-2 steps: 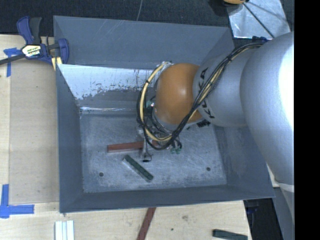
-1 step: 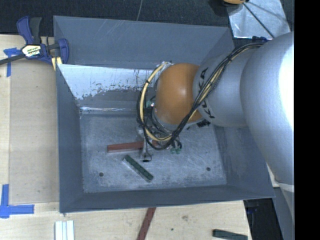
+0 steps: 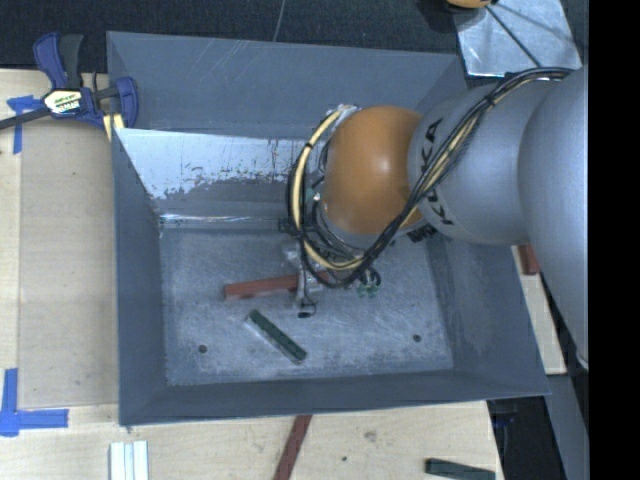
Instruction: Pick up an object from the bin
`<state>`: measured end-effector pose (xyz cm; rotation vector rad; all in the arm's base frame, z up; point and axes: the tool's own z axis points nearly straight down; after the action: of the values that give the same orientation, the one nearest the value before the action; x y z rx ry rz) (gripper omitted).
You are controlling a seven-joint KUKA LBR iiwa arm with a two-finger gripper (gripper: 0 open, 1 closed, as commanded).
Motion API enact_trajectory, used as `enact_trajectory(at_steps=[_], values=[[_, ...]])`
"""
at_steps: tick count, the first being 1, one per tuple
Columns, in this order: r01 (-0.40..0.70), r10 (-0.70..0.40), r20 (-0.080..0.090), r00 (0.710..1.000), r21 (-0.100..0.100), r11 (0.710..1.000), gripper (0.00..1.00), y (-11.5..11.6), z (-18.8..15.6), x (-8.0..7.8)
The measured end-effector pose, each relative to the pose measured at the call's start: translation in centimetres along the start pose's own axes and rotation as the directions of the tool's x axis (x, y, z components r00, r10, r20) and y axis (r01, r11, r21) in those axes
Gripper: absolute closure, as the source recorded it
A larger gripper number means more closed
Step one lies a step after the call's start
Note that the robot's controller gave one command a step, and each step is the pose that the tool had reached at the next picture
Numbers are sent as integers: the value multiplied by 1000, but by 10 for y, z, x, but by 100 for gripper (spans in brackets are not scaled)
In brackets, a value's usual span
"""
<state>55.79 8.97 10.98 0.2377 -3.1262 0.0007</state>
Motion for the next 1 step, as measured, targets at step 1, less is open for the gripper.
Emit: enact_trajectory(at_steps=[1], values=[[5, -5, 6, 1000, 1, 1000, 100, -1, -16, -3]])
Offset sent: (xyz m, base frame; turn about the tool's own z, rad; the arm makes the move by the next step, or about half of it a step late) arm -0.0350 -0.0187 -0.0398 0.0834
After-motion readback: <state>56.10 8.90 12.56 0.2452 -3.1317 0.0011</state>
